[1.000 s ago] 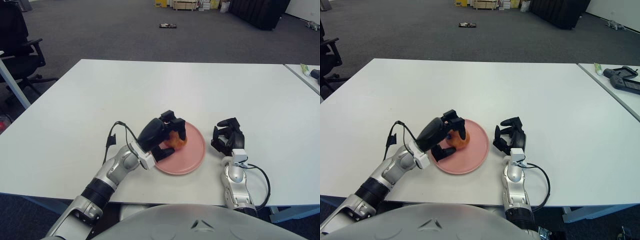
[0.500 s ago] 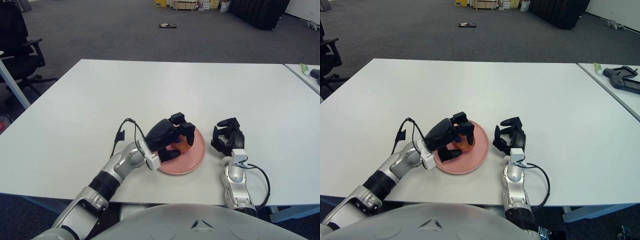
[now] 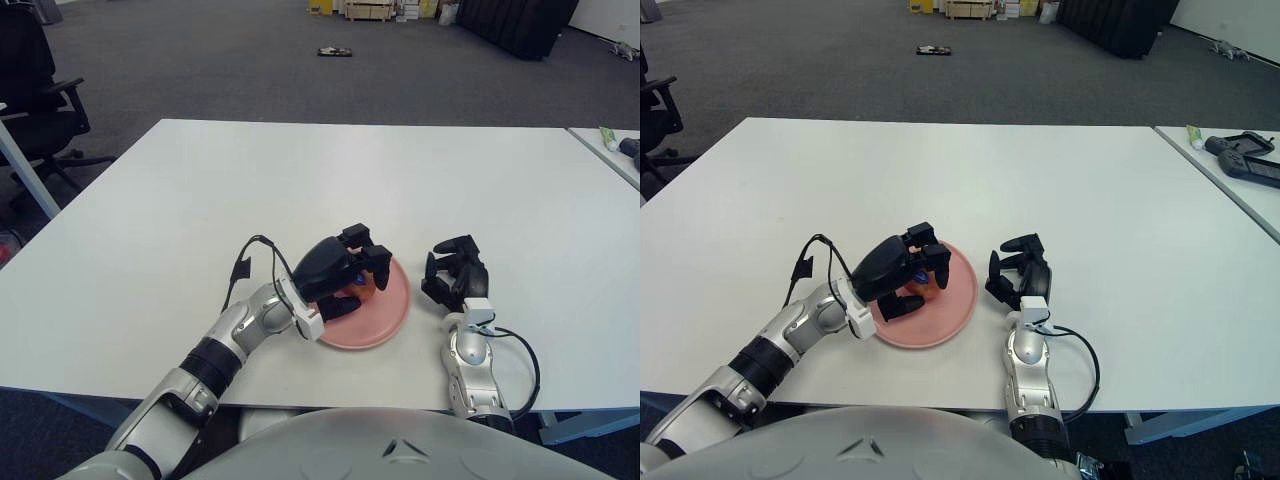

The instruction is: Put the apple into the plate.

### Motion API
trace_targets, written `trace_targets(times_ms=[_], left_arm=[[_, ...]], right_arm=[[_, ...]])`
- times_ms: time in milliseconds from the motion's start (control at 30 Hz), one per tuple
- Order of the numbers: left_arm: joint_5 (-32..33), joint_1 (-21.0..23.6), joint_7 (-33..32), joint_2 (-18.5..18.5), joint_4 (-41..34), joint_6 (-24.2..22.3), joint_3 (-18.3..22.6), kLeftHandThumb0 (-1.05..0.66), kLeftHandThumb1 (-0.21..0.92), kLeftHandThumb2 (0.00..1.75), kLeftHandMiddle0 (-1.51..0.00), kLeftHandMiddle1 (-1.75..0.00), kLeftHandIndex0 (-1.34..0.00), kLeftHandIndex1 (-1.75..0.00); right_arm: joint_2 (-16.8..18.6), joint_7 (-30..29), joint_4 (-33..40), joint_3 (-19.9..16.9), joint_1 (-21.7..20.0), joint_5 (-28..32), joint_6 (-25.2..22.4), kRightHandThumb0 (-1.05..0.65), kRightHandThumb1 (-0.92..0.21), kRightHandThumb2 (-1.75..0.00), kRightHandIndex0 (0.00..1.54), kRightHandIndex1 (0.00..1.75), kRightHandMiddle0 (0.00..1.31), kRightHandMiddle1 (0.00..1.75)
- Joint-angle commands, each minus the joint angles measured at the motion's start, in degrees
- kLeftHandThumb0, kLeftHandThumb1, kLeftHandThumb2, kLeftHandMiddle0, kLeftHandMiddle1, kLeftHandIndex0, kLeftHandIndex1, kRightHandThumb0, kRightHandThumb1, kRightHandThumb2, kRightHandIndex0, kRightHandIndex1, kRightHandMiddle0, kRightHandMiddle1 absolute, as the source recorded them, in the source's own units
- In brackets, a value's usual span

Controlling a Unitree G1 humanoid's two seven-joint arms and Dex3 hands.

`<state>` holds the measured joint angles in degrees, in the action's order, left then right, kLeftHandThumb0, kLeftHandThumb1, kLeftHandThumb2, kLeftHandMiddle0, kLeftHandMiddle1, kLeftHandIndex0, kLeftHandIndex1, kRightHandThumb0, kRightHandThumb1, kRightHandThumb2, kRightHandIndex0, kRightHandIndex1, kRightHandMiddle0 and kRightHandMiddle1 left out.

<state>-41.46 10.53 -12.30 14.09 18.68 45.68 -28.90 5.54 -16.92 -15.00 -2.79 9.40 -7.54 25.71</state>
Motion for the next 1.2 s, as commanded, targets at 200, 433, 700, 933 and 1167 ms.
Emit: trace_targets(times_ms=[200, 433, 700, 933, 1167], left_arm=[[-0.08, -1.06, 0.3, 0.37, 1.11, -2.35, 0.08, 0.0, 0.03, 1.64, -0.85, -1.7, -0.59, -1.75], [2.44, -2.3, 0.77, 0.49, -0.39, -3.03, 1.03, -0.01, 0.02, 1.62, -0.82, -1.74, -0.68, -1.64], [4.43, -1.98, -2.47, -0.16, -1.3, -1.27, 4.31, -0.01, 0.4, 1.19, -0.5, -1.69, -0.44, -1.71], [3.31, -2.28, -7.1, -0.99, -1.09, 0.6, 6.63, -0.47, 0.46, 1.04, -0.17, -1.41, -0.06, -1.53], [5.86, -0.89, -12.48, -2.26, 1.33, 5.99, 9.03, -0.64, 0.57, 1.03, -0.12, -1.17, 0.0, -1.24]], right_arm=[[0.28, -0.52, -1.23, -0.08, 1.5, -0.39, -1.27, -0.4, -0.61, -0.95, 0.97, 1.75, 0.39, 1.75], [0.38, -0.39, -0.53, -0.01, 1.79, -0.23, -1.8, -0.4, -0.61, -0.95, 0.96, 1.75, 0.39, 1.75], [0.36, 0.32, -0.79, -0.06, 1.85, 0.56, -1.77, -0.4, -0.6, -0.97, 0.98, 1.75, 0.4, 1.75], [0.5, 0.27, -0.91, -0.19, 1.75, 0.66, -1.73, -0.4, -0.6, -0.97, 0.99, 1.75, 0.4, 1.75], [0.45, 0.37, -0.86, -0.18, 1.69, 0.61, -1.84, -0.4, -0.6, -0.96, 1.01, 1.75, 0.39, 1.75]])
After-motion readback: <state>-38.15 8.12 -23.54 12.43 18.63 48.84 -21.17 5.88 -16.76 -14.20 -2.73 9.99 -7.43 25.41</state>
